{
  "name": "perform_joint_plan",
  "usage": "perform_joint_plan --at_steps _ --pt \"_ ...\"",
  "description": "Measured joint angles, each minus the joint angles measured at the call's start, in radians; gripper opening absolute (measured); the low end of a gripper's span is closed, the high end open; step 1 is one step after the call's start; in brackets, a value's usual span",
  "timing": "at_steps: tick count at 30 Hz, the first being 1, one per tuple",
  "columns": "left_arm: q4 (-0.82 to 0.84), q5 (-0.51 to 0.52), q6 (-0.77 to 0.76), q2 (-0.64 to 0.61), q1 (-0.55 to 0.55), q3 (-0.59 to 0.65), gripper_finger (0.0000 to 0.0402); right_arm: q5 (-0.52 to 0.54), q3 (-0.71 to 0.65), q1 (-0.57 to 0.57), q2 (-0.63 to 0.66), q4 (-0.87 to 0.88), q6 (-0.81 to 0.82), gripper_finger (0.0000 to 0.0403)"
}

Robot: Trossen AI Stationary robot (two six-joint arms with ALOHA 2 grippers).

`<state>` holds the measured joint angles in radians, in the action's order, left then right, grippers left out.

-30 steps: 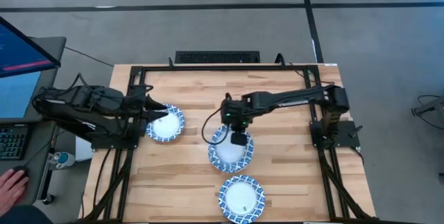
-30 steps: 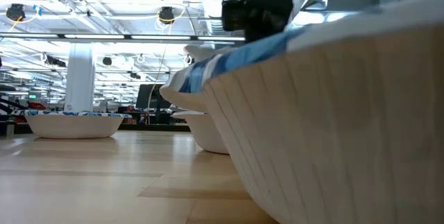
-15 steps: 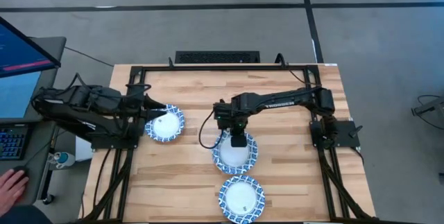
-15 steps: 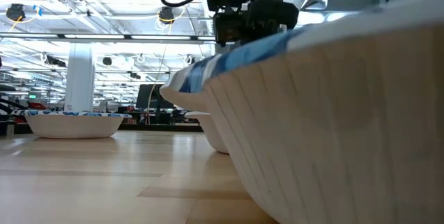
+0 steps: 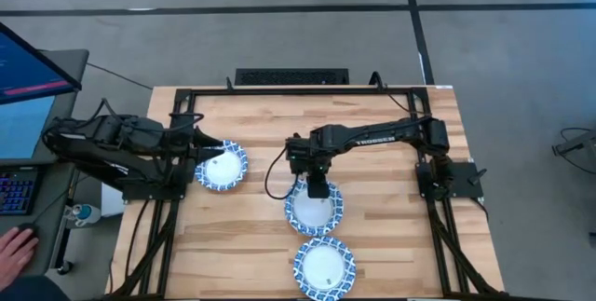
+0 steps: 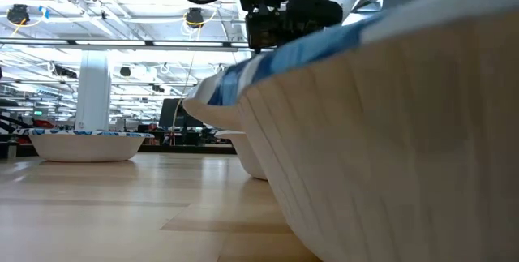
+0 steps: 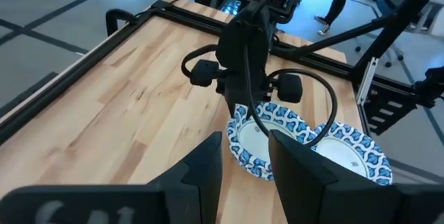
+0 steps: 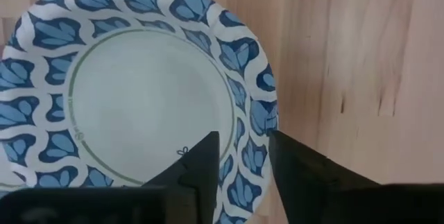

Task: Nest bowls inside each other
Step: Stack the blue patterned bowl on the blue patterned bowl

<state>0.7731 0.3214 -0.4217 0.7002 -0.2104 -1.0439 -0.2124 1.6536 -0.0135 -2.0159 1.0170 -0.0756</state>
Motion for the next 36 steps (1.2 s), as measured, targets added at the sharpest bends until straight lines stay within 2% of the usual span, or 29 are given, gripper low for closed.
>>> perform_joint_plan --at_steps 6,12,17,20,23,26,31,36 --pt "0.028 0.037 -0.065 0.017 0.0 0.0 0.0109 0.0 0.12 -0.011 -0.001 0.09 -0.011 0.0157" --pt "0.176 0.11 -0.273 0.069 0.0 0.0 0.0109 0.001 0.301 -0.016 0.056 0.09 -0.072 0.0147" --pt "0.235 0.109 -0.406 0.125 0.0 0.0 0.0109 0.007 0.379 -0.028 0.139 0.071 -0.09 0.0135" --pt "0.245 0.084 -0.448 0.164 0.0 0.021 0.0109 0.009 0.384 -0.037 0.206 0.021 -0.09 0.0127" --pt "0.208 0.021 -0.482 0.195 0.0 0.094 0.0109 0.013 0.385 -0.043 0.258 0.009 -0.09 0.0121" --pt "0.156 -0.055 -0.518 0.21 0.0 0.182 0.0109 0.026 0.384 -0.057 0.297 0.037 -0.091 0.0119" --pt "0.129 -0.084 -0.636 0.208 0.0 0.25 0.0109 0.035 0.383 -0.091 0.356 0.108 -0.116 0.0119" --pt "0.126 -0.102 -0.578 0.212 0.0 0.251 0.0109 0.033 0.383 -0.126 0.393 0.146 -0.126 0.0118"
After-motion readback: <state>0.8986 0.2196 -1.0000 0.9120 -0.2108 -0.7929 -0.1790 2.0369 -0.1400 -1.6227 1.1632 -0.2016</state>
